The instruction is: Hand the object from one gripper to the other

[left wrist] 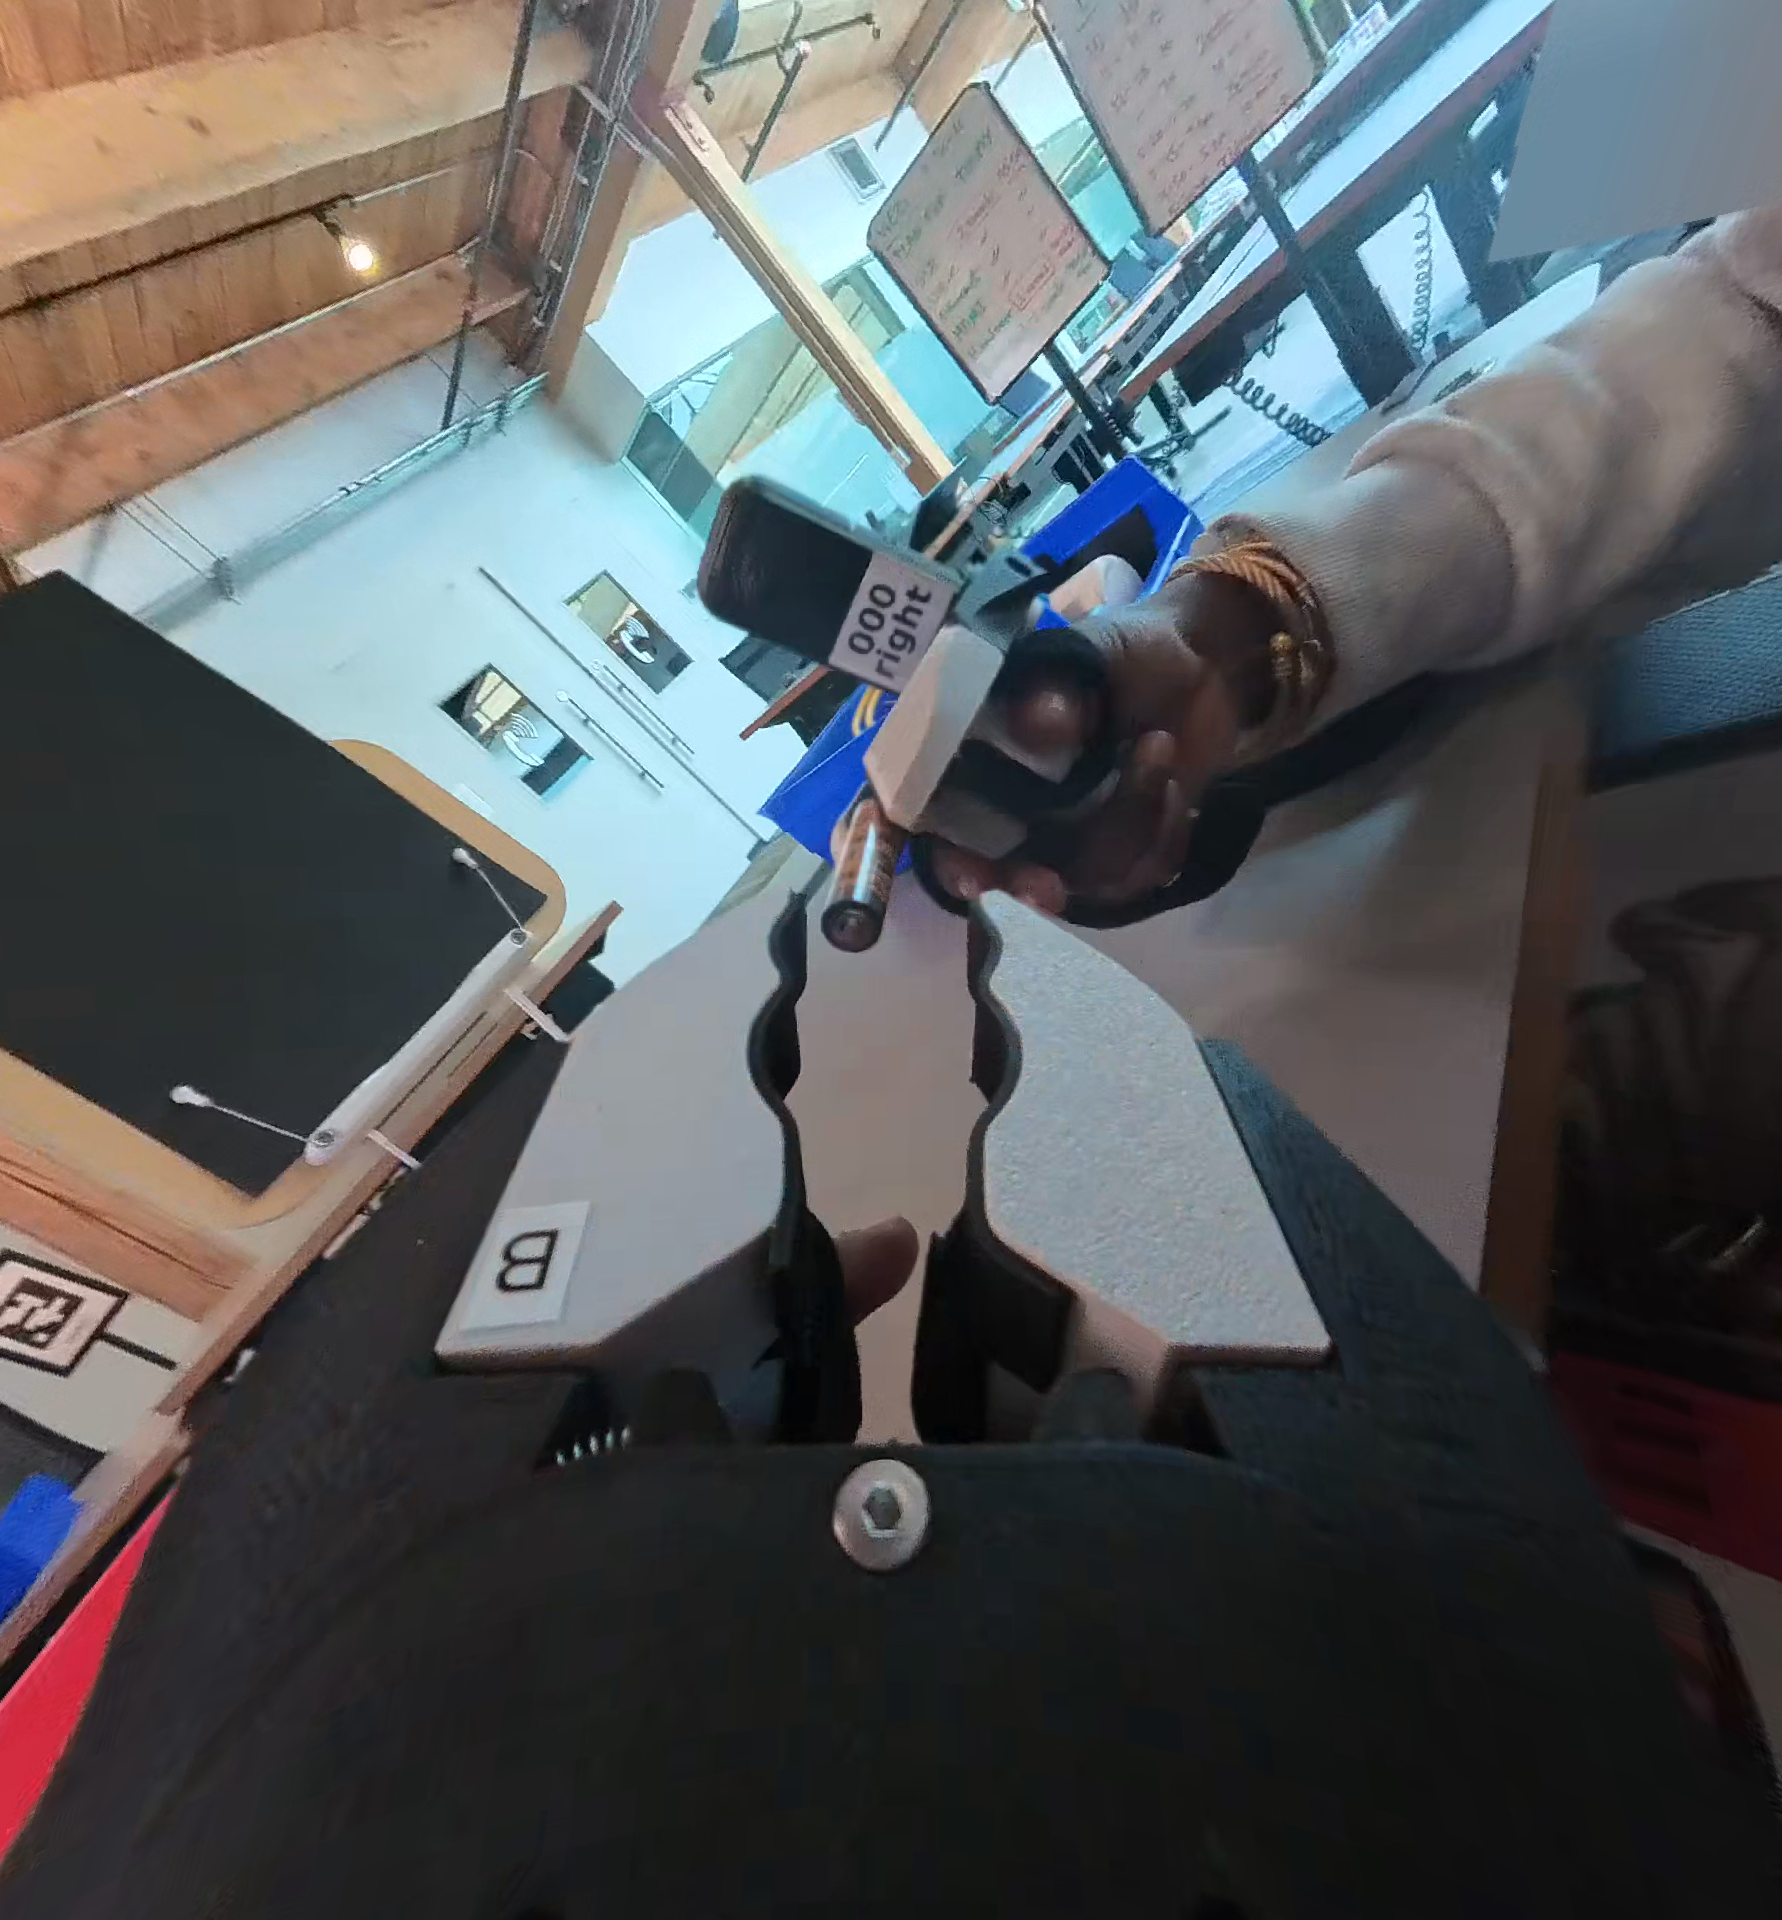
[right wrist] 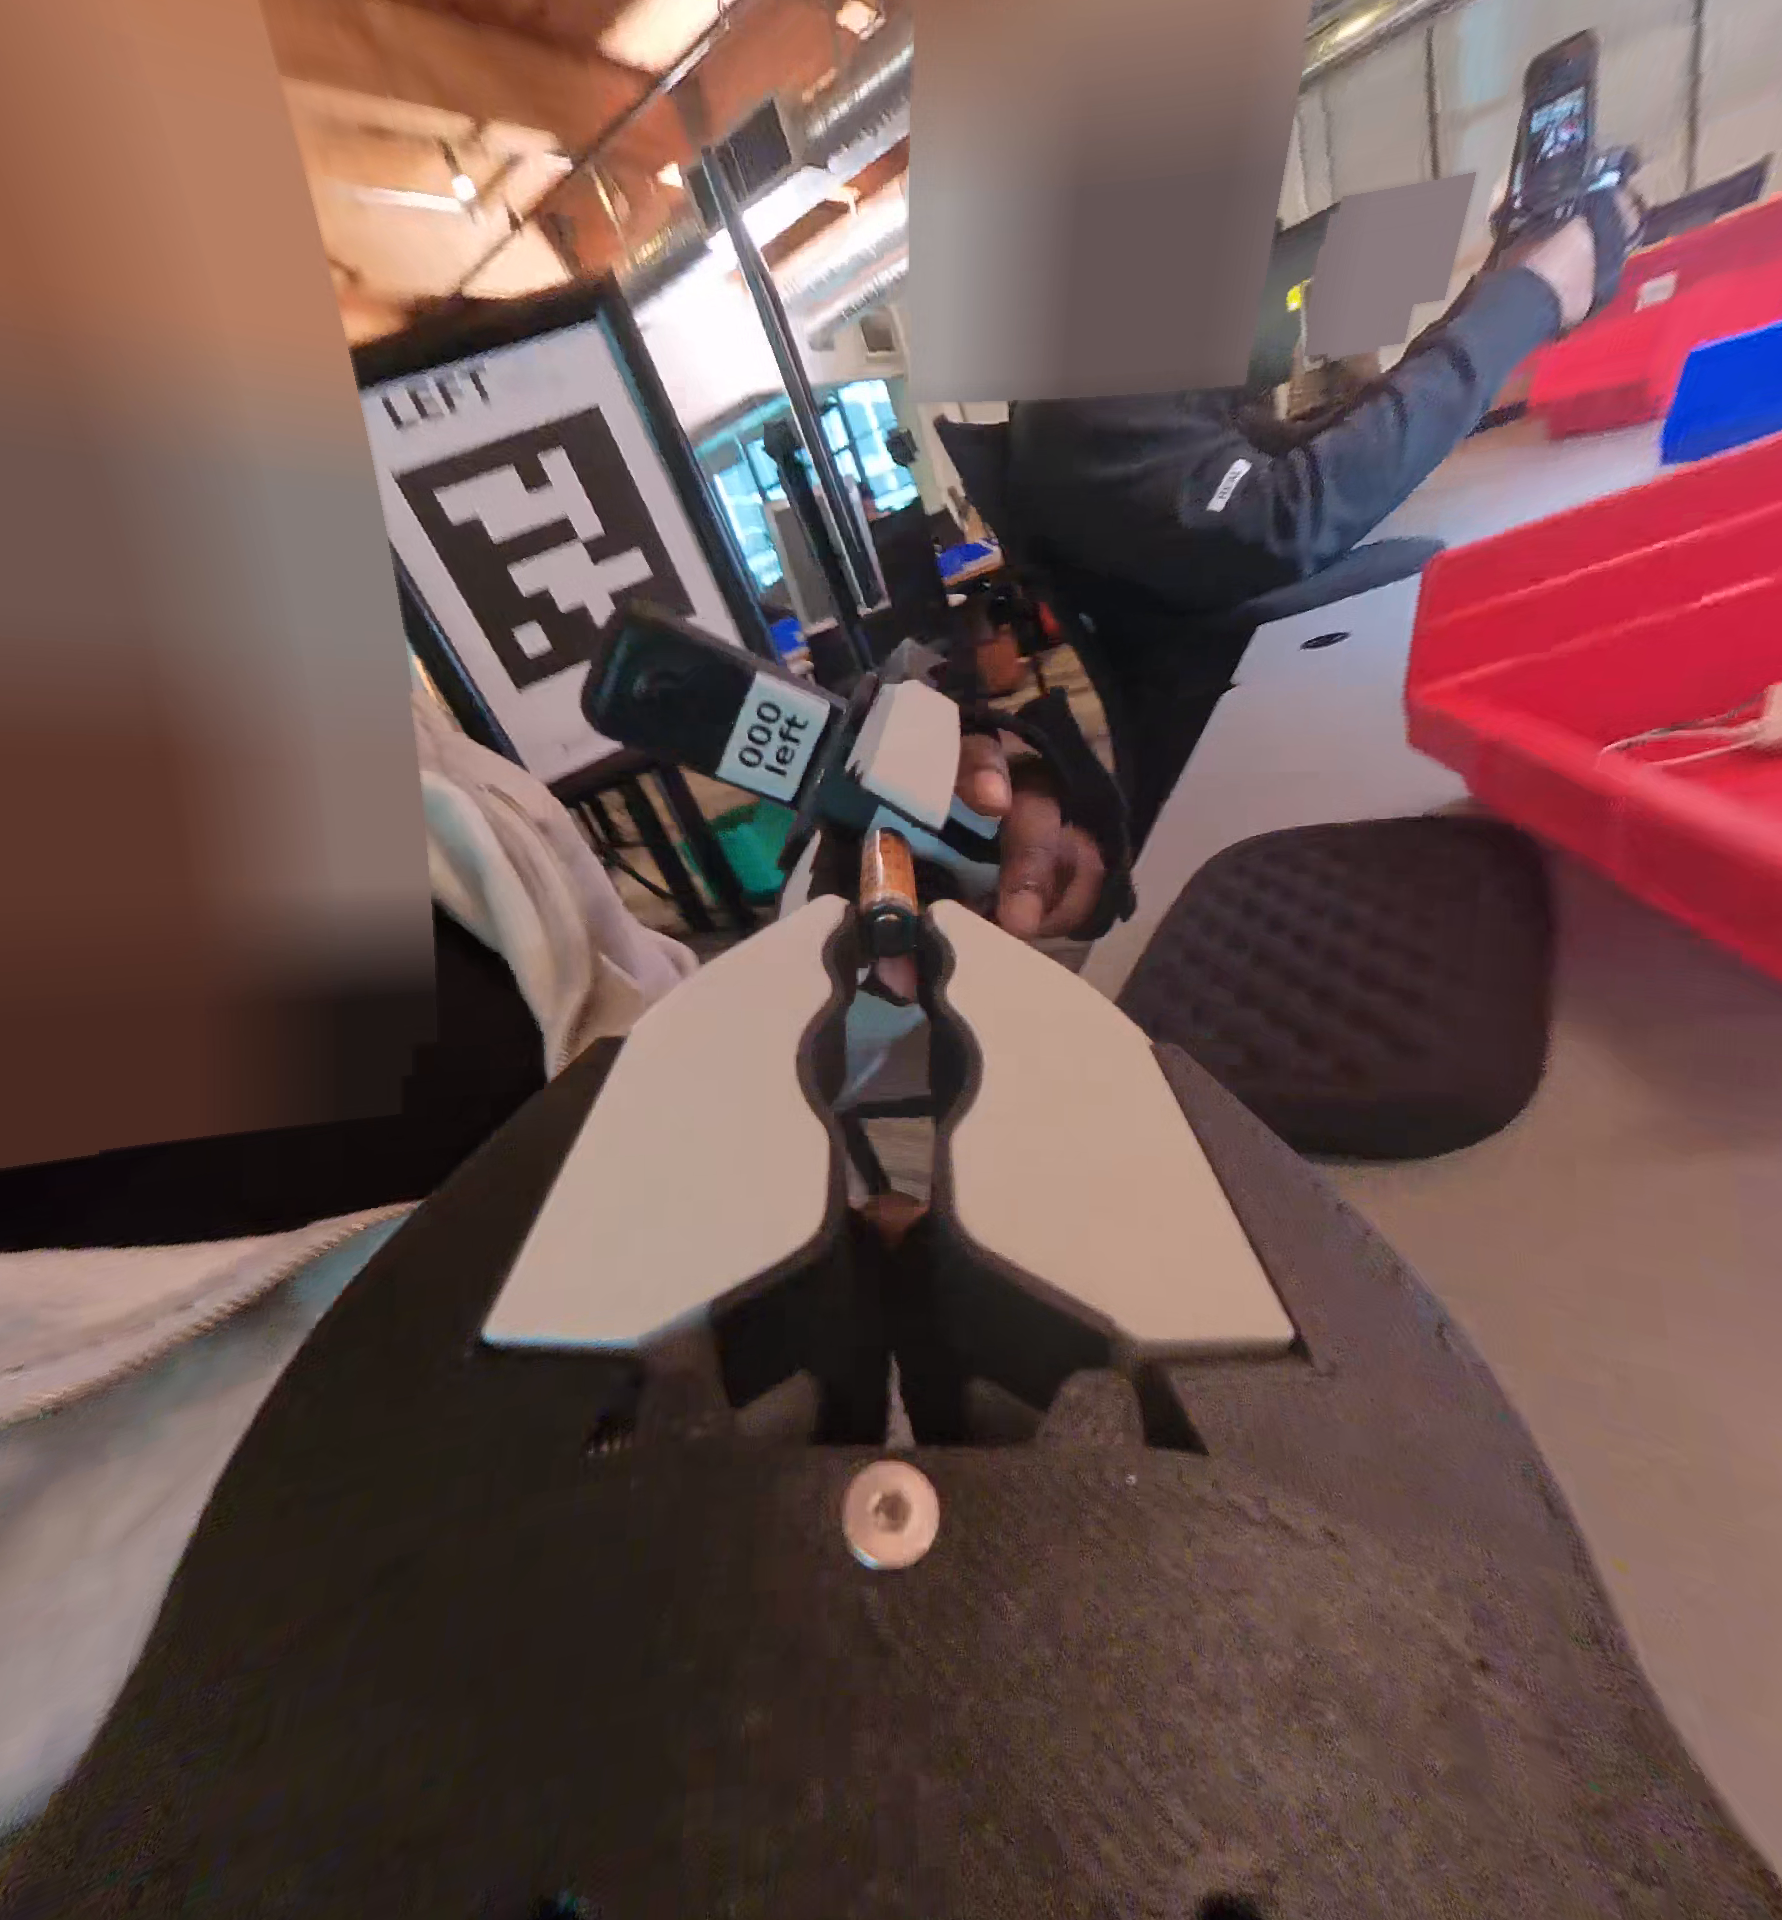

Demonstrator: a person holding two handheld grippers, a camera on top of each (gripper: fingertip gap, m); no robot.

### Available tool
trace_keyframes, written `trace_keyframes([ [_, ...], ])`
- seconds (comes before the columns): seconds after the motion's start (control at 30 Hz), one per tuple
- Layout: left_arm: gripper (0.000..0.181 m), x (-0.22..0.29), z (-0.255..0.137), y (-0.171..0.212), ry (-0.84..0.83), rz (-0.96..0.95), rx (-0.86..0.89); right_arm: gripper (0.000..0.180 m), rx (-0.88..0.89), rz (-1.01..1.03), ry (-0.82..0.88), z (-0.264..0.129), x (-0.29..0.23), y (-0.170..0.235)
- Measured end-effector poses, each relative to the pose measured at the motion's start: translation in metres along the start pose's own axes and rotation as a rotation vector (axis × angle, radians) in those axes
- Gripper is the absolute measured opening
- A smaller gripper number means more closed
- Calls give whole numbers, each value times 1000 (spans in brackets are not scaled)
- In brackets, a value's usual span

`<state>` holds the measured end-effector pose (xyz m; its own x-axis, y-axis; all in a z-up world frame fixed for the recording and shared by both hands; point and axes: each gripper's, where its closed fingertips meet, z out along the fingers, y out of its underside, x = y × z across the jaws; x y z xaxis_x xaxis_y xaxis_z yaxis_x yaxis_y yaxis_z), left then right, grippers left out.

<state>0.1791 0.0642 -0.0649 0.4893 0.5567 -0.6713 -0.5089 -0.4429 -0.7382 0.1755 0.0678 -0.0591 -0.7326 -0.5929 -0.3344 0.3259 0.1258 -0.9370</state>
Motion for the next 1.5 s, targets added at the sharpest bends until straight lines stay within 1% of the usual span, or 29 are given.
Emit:
trace_keyframes([
  [0.1, 24, 0, 1, 2, -11, 35, -8, 10, 13, 69, -25, -1, 1, 0],
  [0.23, 15, 1, 2, 1, -15, 42, -10, 10, -16, 80, -24, 0, 1, 5],
  [0.3, 10, 1, 2, 3, -4, 6, -21, 10, -17, 86, -28, 1, 1, 5],
  [0.37, 10, 1, 1, 1, 18, -87, -18, 10, -21, 58, -25, 1, 1, 5],
  [0.4, 10, -1, 1, 0, 26, -168, -5, 13, -22, 11, -17, 2, 0, 4],
  [0.43, 10, -3, 1, -1, 40, -271, 8, 21, -28, -67, 3, 2, -1, 3],
  [0.47, 10, -4, 0, -2, 71, -388, 17, 28, -43, -175, 38, 3, -1, 3],
  [0.5, 10, -2, 0, -1, 119, -518, 16, 31, -61, -307, 78, 3, -2, 3],
  [0.57, 10, 5, -2, 0, 241, -772, 28, 32, -95, -574, 156, 3, -5, 3],
  [0.63, 10, 7, -6, -5, 331, -920, 90, 28, -135, -764, 206, 5, -7, 6],
  [0.7, 10, 9, -8, -8, 364, -955, 117, 24, -155, -841, 205, 6, -10, 9],
  [0.83, 10, 13, -7, -5, 376, -948, 62, 21, -133, -856, 186, 7, -15, 7],
  [1.0, 10, 13, -8, -7, 393, -976, 89, 15, -154, -884, 184, 8, -16, 10],
  [1.1, 11, 15, -8, -7, 402, -974, 85, 11, -155, -886, 192, 8, -15, 10],
  [1.17, 10, 11, -7, -7, 365, -902, 115, 11, -147, -825, 191, 8, -13, 8],
  [1.2, 15, 7, -7, -7, 314, -815, 142, 10, -131, -757, 188, 8, -12, 6],
  [1.23, 30, 3, -7, -6, 237, -699, 154, 11, -114, -658, 185, 7, -8, 4],
  [1.27, 39, -1, -6, -3, 160, -555, 143, 11, -103, -531, 177, 5, -3, 3],
  [1.33, 40, -5, -5, 8, 44, -242, 49, 10, -79, -249, 116, 2, 3, 4],
  [1.37, 39, -4, -5, 14, 17, -117, -12, 10, -57, -124, 80, 1, 4, 3],
  [1.4, 38, -3, -3, 18, 4, -40, -58, 10, -38, -24, 48, -1, 5, 3],
  [1.43, 35, -1, -2, 21, 9, -9, -86, 10, -25, 42, 26, -1, 6, 3],
  [1.5, 27, 2, 1, 16, 17, -23, -47, 10, -23, 94, 17, -2, 7, 4],
])
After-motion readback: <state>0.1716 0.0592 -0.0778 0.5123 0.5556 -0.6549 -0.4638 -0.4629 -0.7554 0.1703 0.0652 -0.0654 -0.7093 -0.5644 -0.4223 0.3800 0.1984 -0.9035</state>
